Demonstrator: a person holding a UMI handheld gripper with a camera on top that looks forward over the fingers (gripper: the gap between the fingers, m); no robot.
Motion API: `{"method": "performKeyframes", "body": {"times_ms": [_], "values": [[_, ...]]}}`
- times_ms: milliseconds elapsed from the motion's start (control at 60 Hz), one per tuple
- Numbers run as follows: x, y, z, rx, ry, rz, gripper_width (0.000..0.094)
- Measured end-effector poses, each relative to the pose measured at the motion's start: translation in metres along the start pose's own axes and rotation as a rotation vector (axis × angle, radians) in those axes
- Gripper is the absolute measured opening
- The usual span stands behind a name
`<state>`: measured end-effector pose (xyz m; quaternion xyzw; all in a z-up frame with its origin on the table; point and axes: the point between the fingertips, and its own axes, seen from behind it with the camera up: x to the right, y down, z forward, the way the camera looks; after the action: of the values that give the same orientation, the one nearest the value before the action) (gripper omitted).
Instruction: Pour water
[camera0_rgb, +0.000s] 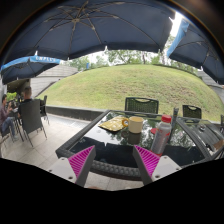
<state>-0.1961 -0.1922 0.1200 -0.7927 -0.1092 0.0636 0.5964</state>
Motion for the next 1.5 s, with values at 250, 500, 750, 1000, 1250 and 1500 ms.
{"method": "performKeyframes", "body": {"times_ms": [250,500,750,1000,1250,1500], "values": [[0.035,0.008,-0.008,-0.022,0.025,0.014,0.0792],[0.135,0.017,0.031,0.025,0.162,0.050,0.0793],[0.190,0.009,0.086,0.091,0.227,0.034,0.0795],[0.201,0.008,0.135,0.071,0.188,0.088,0.0653],[0.199,0.008,0.139,0.067,0.166,0.078,0.0376],[0.223,-0.038,0.160,0.096,0.228,-0.254,0.0358]]}}
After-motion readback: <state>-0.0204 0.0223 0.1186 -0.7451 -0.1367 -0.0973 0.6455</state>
